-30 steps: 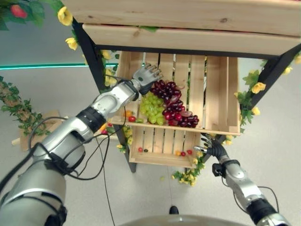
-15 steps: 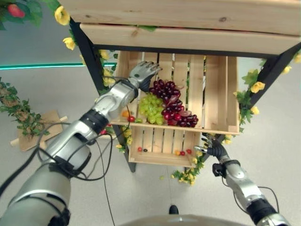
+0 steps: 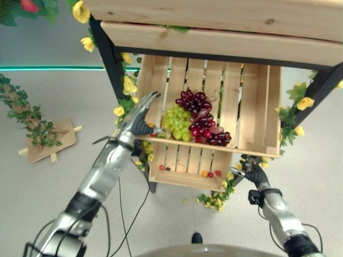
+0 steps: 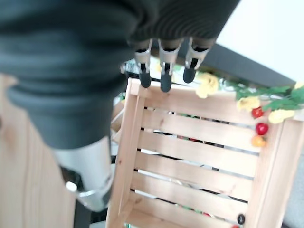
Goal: Pick up the fruits from the basket on one side to the basket on the other side
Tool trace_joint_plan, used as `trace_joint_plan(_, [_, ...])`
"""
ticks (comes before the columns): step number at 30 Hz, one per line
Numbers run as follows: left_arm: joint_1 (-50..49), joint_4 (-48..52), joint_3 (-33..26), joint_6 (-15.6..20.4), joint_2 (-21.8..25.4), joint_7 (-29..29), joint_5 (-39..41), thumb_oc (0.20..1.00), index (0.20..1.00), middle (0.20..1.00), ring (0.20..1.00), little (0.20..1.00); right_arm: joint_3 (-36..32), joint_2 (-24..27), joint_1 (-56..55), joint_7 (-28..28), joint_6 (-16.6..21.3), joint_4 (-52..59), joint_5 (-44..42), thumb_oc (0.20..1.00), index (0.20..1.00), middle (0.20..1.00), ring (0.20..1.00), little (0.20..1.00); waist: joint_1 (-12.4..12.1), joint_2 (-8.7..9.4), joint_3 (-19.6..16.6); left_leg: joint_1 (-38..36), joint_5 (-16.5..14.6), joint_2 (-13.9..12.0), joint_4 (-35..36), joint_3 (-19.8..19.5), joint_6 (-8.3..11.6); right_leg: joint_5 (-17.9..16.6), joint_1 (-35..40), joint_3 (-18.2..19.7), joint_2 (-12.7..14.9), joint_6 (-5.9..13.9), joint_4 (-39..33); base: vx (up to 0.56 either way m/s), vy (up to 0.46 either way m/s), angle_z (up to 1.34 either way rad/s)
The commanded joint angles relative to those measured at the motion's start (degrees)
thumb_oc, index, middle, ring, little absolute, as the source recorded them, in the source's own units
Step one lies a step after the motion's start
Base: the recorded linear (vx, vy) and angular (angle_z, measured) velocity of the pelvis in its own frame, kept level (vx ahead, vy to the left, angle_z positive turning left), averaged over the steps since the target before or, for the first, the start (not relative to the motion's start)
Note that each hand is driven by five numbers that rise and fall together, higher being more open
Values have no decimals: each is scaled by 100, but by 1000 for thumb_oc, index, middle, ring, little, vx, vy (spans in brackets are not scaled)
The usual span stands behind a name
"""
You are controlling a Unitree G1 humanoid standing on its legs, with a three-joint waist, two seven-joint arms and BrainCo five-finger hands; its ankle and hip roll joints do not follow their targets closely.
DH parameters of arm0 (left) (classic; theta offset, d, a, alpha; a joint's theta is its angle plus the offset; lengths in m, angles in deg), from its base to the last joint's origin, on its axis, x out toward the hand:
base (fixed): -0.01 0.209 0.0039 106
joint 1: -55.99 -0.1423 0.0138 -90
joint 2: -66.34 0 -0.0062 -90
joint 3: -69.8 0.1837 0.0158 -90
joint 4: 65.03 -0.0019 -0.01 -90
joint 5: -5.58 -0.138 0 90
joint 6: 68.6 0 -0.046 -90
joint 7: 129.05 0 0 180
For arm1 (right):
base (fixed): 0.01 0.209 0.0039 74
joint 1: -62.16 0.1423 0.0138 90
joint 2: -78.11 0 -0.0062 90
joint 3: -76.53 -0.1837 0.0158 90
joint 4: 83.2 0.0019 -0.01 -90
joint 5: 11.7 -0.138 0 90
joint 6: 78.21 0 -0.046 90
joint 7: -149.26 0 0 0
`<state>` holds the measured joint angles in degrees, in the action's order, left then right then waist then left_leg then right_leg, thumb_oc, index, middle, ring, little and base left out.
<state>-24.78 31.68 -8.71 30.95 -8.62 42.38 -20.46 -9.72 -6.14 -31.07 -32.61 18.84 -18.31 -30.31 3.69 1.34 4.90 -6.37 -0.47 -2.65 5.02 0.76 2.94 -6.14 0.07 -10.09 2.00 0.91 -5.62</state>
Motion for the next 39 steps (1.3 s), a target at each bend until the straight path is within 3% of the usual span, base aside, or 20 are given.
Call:
trace_joint_plan(1, [78, -238, -463, 151, 420, -204, 172, 1000, 1000, 1000, 1000, 1000, -172, -107, 242, -52, 470, 210, -8, 1000, 1000, 1000, 1000, 1000, -72, 261, -151, 228, -82, -97, -58, -128, 134, 747, 492, -156, 348, 639, 62, -10, -5, 13])
trace_joint_plan(8, [-930, 243, -869, 528, 215, -57, 1323, 1000, 1000, 1000, 1000, 1000, -215, -131, 165, -85, 564, 249, -53, 1000, 1000, 1000, 1000, 1000, -185, 301, -88, 275, -56, -96, -78, -217, 144, 750, 508, -242, 364, 617, 62, -1, -12, 11])
trace_joint_plan(11, [-1511, 195, -1041, 881, 4, 11, 2480, 1000, 1000, 1000, 1000, 1000, -297, -175, 78, -135, 685, 307, -155, 1000, 1000, 1000, 1000, 1000, -284, 322, -34, 339, -24, -92, -106, -306, 154, 759, 504, -299, 369, 603, 62, -11, -16, 10])
trace_joint_plan(17, [-1859, -220, -1116, 1078, -230, 73, 2926, 1000, 1000, 1000, 1000, 1000, -374, -262, -53, -167, 809, 296, -237, 1000, 1000, 1000, 1000, 1000, -348, 329, -23, 414, 0, -77, -137, -383, 166, 760, 507, -390, 380, 601, 62, -3, -7, 16])
trace_joint_plan(21, [-2012, -741, -1196, 1060, -723, 424, 3786, 1000, 1000, 1000, 1000, 1000, -518, -360, -150, -170, 878, 299, -303, 1000, 1000, 1000, 1000, 1000, -378, 327, -20, 471, -1, -55, -178, -439, 166, 769, 503, -444, 393, 598, 62, 0, -1, 1])
trace_joint_plan(32, [-1976, -871, -1260, 1029, -964, 1017, 4414, 1000, 1000, 1000, 1000, 1000, -847, -440, -122, -182, 1060, 627, -345, 1000, 1000, 1000, 1000, 1000, -368, 292, -43, 493, -33, -29, -201, -472, 138, 776, 506, -466, 416, 601, 62, 7, 2, 5])
trace_joint_plan(39, [-2028, -832, -1492, 1038, -1157, 1045, 4659, 1000, 1000, 1000, 1000, 1000, -1337, -457, -245, -290, 1261, 1644, -206, 1000, 1000, 1000, 1000, 1000, -310, 268, -69, 458, -38, -42, -164, -399, 131, 782, 480, -394, 411, 600, 62, 0, 0, 0])
